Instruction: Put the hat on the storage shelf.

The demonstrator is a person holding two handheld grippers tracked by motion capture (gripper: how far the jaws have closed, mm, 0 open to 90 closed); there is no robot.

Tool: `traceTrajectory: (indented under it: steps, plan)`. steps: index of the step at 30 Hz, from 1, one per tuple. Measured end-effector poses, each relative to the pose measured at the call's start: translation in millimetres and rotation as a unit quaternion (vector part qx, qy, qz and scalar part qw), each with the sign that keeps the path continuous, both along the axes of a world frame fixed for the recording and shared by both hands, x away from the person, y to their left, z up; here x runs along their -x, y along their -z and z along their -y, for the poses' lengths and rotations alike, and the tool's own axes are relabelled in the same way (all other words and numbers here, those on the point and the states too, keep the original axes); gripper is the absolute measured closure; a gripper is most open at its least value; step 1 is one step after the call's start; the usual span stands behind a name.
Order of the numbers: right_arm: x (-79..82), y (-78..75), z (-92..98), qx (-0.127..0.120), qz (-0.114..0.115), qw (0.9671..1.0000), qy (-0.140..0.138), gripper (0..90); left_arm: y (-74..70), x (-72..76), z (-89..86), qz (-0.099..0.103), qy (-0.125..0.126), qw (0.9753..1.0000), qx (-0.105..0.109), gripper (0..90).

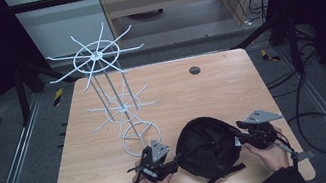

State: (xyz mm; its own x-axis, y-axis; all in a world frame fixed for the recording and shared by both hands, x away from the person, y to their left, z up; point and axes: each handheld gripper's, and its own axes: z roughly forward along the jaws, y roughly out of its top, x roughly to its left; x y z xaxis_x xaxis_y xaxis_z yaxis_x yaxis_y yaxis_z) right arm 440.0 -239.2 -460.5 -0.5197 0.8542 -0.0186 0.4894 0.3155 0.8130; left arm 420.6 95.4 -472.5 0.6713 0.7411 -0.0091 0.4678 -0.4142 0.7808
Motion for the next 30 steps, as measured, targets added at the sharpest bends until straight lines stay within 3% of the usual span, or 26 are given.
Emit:
traceTrajectory:
  steps: [7, 12, 18, 23, 30]
  plan:
    - [-1.5, 2.9, -0.3, 0.003, -0.008, 1.0000, 0.001, 61.8, 8.3, -7.2, 6.6, -0.018, 0.004, 0.9998, -0.004, 53.4]
    - [-3.1, 4.9, -1.3, 0.008, -0.012, 0.9999, -0.006, 64.6, 13.2, -10.3, 11.9, -0.035, 0.015, 0.9992, -0.012, 64.1]
    - [-4.7, 6.1, -1.5, 0.007, -0.021, 0.9997, -0.008, 67.8, 13.8, -14.3, 13.7, -0.045, 0.009, 0.9989, -0.009, 73.6]
    - [-7.0, 7.4, -3.8, 0.015, -0.034, 0.9992, -0.013, 73.2, 10.5, -19.1, 15.2, -0.040, 0.000, 0.9992, -0.005, 80.1]
    - [-6.7, 4.9, -1.8, 0.017, -0.027, 0.9995, -0.005, 77.9, 2.1, -23.7, 16.8, -0.024, -0.006, 0.9997, 0.007, 82.5]
